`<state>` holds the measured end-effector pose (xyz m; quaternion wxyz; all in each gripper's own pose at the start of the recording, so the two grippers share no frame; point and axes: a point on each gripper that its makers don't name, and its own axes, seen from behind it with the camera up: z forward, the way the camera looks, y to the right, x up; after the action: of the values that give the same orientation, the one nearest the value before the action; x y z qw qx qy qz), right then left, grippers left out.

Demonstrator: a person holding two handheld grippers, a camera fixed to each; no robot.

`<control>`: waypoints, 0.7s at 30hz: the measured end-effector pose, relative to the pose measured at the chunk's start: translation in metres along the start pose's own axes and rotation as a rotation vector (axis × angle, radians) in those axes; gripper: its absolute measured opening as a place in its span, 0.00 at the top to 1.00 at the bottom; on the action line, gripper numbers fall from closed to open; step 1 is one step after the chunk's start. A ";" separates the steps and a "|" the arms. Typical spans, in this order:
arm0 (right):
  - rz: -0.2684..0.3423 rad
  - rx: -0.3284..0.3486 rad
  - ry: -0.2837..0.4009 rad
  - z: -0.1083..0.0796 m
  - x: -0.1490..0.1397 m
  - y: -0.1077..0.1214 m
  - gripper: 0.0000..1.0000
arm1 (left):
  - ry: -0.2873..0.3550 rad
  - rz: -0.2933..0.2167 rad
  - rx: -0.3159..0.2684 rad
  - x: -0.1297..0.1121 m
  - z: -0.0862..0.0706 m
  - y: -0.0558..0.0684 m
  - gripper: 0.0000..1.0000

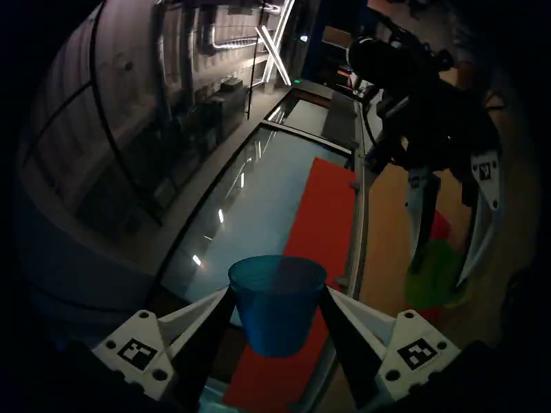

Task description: Pour water

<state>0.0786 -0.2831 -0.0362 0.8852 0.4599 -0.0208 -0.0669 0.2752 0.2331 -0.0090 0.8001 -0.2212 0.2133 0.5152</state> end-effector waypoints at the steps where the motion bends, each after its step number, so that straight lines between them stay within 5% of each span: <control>1: 0.001 0.000 0.001 0.000 0.000 0.000 0.09 | -0.004 -0.034 -0.003 -0.002 0.000 0.000 0.16; 21: 0.003 -0.007 0.022 -0.003 0.010 -0.003 0.09 | 0.015 -0.621 -0.048 -0.011 -0.008 0.000 0.16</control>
<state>0.0880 -0.2837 -0.0400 0.8871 0.4574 -0.0113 -0.0606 0.2707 0.2206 -0.0090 0.9121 -0.2987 0.1292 0.2494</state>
